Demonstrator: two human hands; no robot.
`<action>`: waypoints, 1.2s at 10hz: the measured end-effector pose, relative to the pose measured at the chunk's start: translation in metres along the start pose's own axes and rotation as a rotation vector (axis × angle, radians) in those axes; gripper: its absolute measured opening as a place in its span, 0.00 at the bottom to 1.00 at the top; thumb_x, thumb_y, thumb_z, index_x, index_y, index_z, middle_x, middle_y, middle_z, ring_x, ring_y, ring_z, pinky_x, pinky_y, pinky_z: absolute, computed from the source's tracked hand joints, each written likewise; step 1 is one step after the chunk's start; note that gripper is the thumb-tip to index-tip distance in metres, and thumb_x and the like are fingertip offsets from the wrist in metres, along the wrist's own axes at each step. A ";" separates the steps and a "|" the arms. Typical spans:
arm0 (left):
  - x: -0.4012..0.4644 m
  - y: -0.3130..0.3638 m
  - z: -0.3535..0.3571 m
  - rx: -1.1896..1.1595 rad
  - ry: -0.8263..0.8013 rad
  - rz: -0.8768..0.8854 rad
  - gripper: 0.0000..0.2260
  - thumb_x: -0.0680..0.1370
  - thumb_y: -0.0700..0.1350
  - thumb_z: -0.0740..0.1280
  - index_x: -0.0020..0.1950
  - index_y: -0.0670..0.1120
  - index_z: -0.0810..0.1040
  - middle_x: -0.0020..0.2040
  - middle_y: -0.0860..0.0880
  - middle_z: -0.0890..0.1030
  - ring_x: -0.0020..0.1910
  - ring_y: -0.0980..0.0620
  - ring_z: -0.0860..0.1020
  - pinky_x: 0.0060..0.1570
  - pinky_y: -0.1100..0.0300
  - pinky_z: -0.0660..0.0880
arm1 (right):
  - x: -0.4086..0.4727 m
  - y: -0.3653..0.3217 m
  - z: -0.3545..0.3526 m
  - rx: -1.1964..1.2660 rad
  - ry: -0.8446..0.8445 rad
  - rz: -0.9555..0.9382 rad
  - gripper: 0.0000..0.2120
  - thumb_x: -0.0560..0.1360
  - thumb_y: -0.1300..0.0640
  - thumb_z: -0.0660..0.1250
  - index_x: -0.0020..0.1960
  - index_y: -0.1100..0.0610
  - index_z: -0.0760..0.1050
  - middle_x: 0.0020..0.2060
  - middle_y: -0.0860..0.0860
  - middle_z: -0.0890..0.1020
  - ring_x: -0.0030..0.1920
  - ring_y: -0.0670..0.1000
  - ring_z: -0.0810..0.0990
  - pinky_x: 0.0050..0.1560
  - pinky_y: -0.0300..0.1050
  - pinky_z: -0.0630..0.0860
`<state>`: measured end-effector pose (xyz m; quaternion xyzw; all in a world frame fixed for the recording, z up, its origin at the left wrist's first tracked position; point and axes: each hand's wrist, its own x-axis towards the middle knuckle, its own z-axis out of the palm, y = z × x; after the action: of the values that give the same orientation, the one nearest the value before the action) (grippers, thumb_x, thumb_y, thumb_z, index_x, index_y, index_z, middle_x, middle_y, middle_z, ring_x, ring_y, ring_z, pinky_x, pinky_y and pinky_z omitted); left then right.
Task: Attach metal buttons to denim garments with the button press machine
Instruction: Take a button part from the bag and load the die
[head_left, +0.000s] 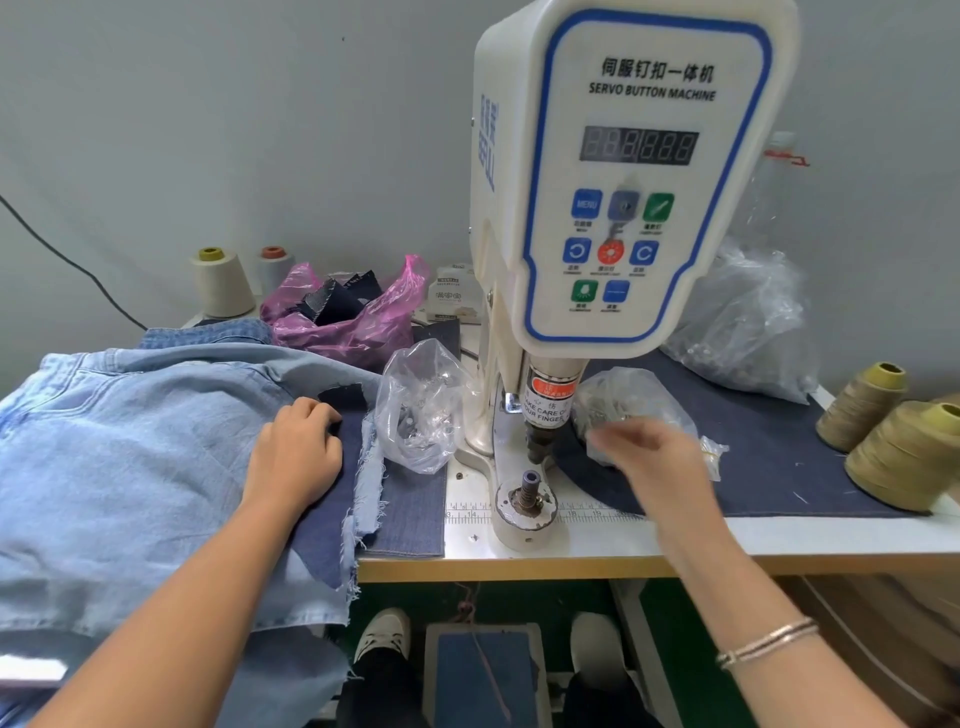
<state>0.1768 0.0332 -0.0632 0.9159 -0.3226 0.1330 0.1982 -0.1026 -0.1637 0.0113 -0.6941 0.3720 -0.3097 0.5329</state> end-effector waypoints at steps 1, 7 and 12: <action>-0.001 0.000 0.000 -0.002 0.003 0.004 0.10 0.74 0.37 0.64 0.54 0.41 0.80 0.54 0.42 0.78 0.52 0.39 0.75 0.52 0.46 0.71 | -0.020 0.006 0.025 0.074 -0.190 0.175 0.02 0.71 0.54 0.73 0.40 0.52 0.82 0.27 0.40 0.81 0.30 0.35 0.76 0.40 0.38 0.66; 0.000 -0.001 -0.001 -0.006 -0.003 0.005 0.10 0.74 0.37 0.64 0.54 0.42 0.80 0.54 0.42 0.78 0.53 0.39 0.74 0.52 0.46 0.71 | -0.020 0.008 0.042 0.270 -0.184 0.430 0.15 0.74 0.55 0.70 0.30 0.57 0.74 0.31 0.52 0.74 0.39 0.50 0.71 0.44 0.43 0.65; 0.000 0.000 -0.001 0.000 -0.006 0.004 0.11 0.74 0.38 0.64 0.54 0.42 0.80 0.54 0.43 0.78 0.52 0.40 0.75 0.51 0.46 0.72 | -0.022 -0.004 0.032 0.485 -0.292 0.637 0.05 0.74 0.57 0.68 0.48 0.57 0.80 0.35 0.50 0.84 0.46 0.48 0.79 0.42 0.38 0.64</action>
<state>0.1769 0.0340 -0.0626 0.9158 -0.3249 0.1305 0.1968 -0.0867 -0.1282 0.0069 -0.4355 0.4050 -0.1066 0.7968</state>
